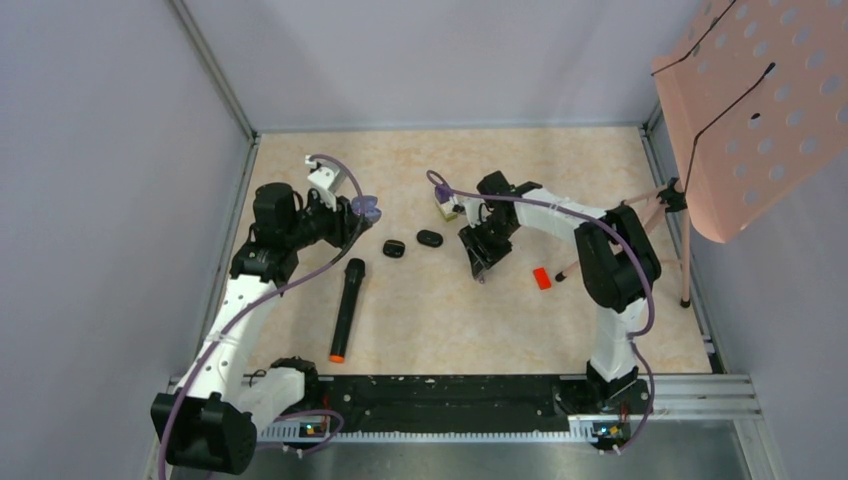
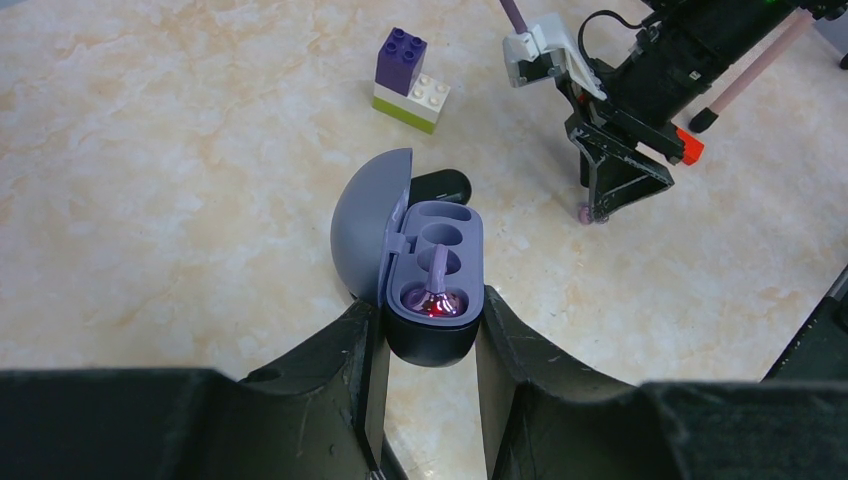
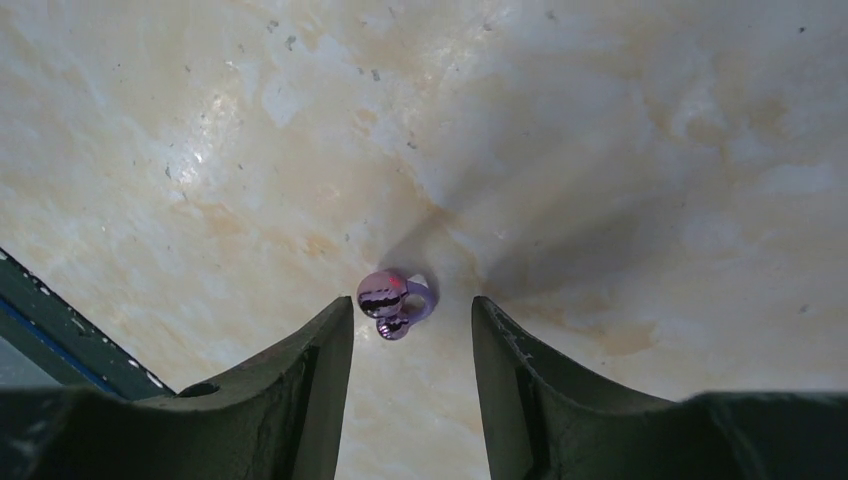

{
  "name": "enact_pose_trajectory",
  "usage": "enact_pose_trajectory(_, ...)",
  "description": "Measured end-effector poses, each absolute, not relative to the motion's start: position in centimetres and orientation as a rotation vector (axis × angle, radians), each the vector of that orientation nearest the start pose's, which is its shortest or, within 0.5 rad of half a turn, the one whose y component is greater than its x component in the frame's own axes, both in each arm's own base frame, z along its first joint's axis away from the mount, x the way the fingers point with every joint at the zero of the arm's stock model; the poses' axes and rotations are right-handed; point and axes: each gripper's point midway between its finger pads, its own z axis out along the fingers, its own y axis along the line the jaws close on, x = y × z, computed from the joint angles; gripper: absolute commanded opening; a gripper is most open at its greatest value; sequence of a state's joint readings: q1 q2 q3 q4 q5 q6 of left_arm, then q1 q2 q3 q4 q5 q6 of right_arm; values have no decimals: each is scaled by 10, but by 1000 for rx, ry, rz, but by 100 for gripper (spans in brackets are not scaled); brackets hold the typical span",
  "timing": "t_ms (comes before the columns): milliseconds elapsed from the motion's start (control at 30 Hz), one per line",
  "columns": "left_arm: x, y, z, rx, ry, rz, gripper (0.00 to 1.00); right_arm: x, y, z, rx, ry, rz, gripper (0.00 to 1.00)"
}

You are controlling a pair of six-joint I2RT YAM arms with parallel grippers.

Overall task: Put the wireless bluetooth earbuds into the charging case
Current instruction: Pick up the earbud from the center of the board.

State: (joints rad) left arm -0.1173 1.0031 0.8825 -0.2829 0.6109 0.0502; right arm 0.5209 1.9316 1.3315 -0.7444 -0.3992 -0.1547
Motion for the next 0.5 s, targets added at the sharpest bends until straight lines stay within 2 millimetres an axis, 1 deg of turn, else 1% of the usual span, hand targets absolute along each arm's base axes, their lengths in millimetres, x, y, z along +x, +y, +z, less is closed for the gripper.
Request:
enact_pose_trajectory(133, 300, -134, 241, 551, 1878, -642, 0, 290, 235, 27, -996, 2761, 598, 44)
enact_pose_trajectory(300, 300, -132, 241, 543, 1880, -636, 0, 284, 244, 26, -1022, 2765, 568, 41)
enact_pose_trajectory(433, 300, -131, 242, 540, 1878, -631, 0, 275, 253, 24, -1082, 2751, 525, 44)
enact_pose_trajectory(500, 300, -131, 242, 540, 1879, -631, 0, 274, 254, 24, -1101, 2744, 498, 45)
